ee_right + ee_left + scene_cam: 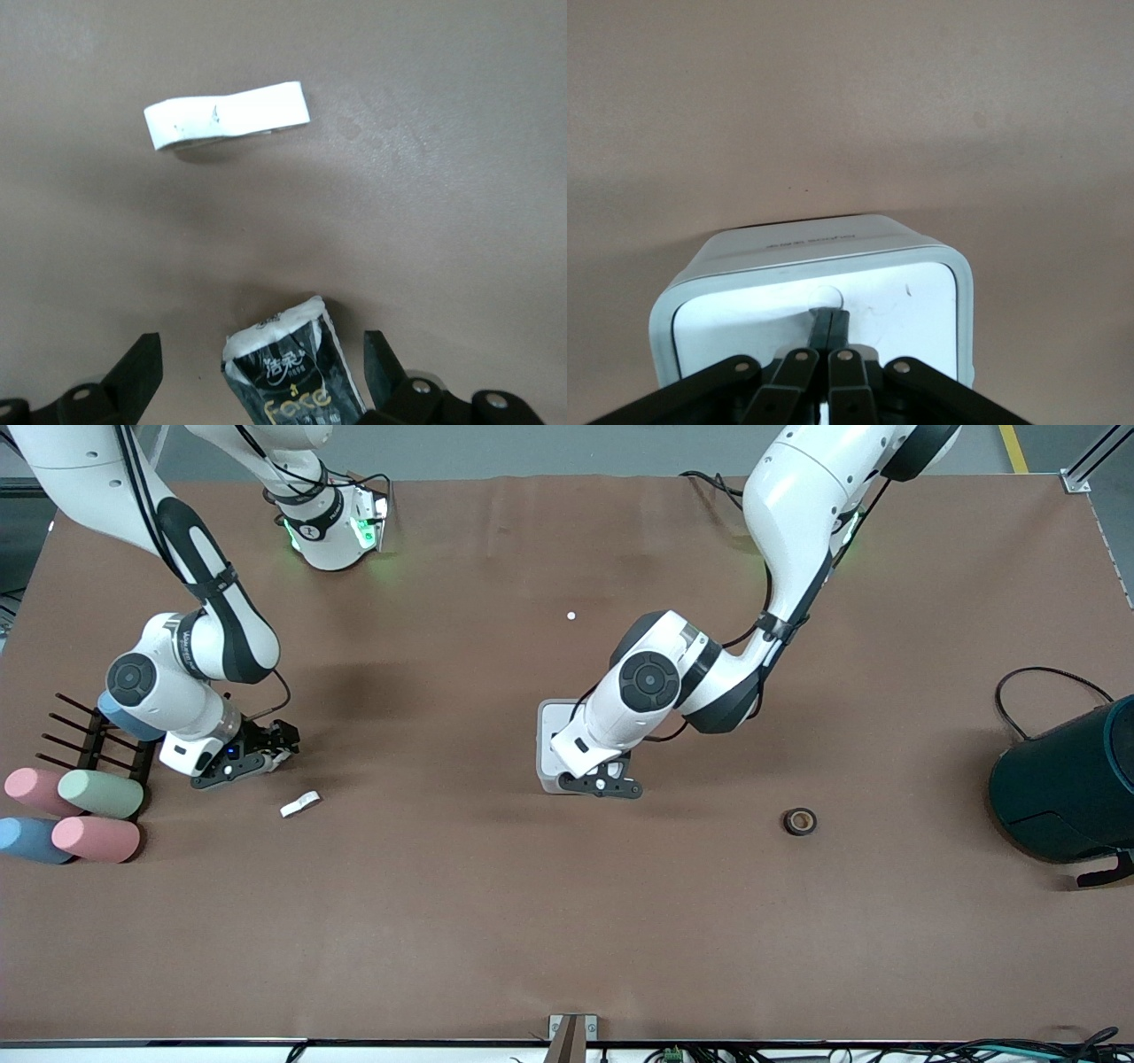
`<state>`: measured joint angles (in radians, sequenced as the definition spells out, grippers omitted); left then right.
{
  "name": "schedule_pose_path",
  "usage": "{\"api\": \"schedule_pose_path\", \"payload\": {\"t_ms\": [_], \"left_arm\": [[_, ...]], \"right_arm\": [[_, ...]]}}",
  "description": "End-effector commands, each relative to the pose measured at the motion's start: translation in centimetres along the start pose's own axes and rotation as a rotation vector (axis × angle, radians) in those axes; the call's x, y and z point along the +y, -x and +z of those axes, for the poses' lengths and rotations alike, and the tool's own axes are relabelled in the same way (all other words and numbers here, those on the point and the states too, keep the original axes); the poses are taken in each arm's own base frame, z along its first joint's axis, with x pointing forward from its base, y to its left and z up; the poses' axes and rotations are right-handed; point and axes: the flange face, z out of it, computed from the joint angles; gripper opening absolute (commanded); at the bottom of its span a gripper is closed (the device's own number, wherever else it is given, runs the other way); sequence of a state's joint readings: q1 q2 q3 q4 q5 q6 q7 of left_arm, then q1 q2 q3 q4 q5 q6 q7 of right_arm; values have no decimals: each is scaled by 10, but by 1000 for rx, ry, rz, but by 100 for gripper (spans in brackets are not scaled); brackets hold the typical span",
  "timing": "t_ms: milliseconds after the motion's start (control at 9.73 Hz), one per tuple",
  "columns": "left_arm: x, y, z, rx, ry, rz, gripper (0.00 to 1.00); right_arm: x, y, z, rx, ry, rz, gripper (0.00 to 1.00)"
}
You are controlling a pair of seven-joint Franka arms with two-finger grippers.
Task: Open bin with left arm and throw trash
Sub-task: 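Open the lid with the left gripper while the right gripper lifts the packet, then grasp the tape with the left gripper while the right gripper drops the packet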
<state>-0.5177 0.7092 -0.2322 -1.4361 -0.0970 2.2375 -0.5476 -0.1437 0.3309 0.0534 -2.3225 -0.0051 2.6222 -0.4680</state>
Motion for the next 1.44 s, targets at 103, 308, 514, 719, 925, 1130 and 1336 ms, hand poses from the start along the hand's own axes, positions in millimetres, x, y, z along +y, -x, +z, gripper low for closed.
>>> {"api": "schedule_pose_path", "payload": {"t_ms": [103,308,514,719,925,1130,1336], "left_arm": [[-83,-34,-69,-57,-78,-51,0],[-156,-60,-94,-88,-88,54,7],[-244,-87,-77,-112,-154,179,66],[-286,-98,-63,-111,-261,305,100],[-313,-96,-46,-124,-312,316,100],[-339,-81,-11,-106,-296,308,100],[-363,-75,0,-106,-311,304,100]], "right_arm": [[-2,23,12,-32,-12,-37,100],[-2,25,23,-43,-19,-37,64],[6,30,25,-51,-25,-15,12],[5,25,17,-47,-24,34,4],[-27,-25,-52,-104,-32,199,5],[-99,-105,-142,-139,-60,400,5],[-198,-150,-200,-64,-116,540,6]]}}
